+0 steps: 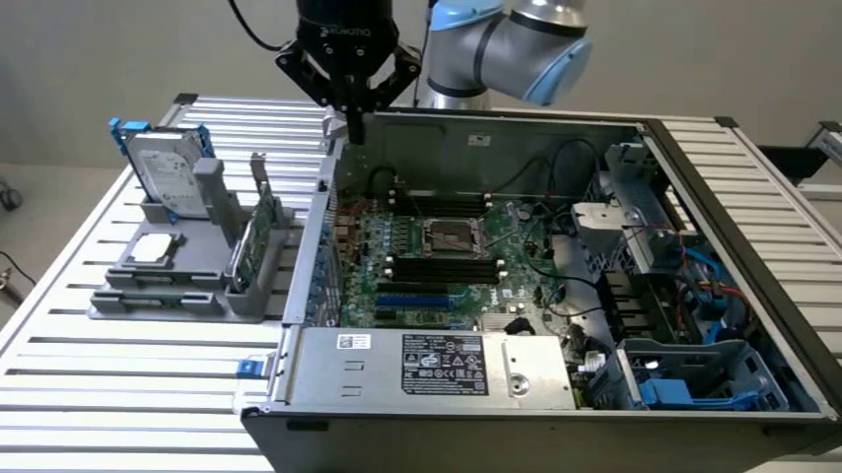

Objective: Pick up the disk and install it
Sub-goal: 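Reach for the disk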

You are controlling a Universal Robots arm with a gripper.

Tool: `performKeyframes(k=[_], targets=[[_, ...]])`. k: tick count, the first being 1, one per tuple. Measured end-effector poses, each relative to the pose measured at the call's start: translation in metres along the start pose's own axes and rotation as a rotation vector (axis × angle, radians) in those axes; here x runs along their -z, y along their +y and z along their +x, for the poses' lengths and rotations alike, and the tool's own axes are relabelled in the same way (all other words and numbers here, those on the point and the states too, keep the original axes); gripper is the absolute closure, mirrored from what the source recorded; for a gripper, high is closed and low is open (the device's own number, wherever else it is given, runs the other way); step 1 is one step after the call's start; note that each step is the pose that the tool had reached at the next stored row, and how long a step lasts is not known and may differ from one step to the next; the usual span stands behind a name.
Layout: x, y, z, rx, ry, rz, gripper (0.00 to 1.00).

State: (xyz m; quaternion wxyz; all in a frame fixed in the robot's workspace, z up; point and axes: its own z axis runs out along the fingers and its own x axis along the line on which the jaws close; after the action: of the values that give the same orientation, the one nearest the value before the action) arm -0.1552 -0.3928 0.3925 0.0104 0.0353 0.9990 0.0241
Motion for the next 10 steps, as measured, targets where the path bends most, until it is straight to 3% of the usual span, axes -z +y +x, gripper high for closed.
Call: performKeyframes(k=[10], targets=[[-0.0005, 0.0092, 0.046, 0.000, 0.0000, 0.0000, 0.89]])
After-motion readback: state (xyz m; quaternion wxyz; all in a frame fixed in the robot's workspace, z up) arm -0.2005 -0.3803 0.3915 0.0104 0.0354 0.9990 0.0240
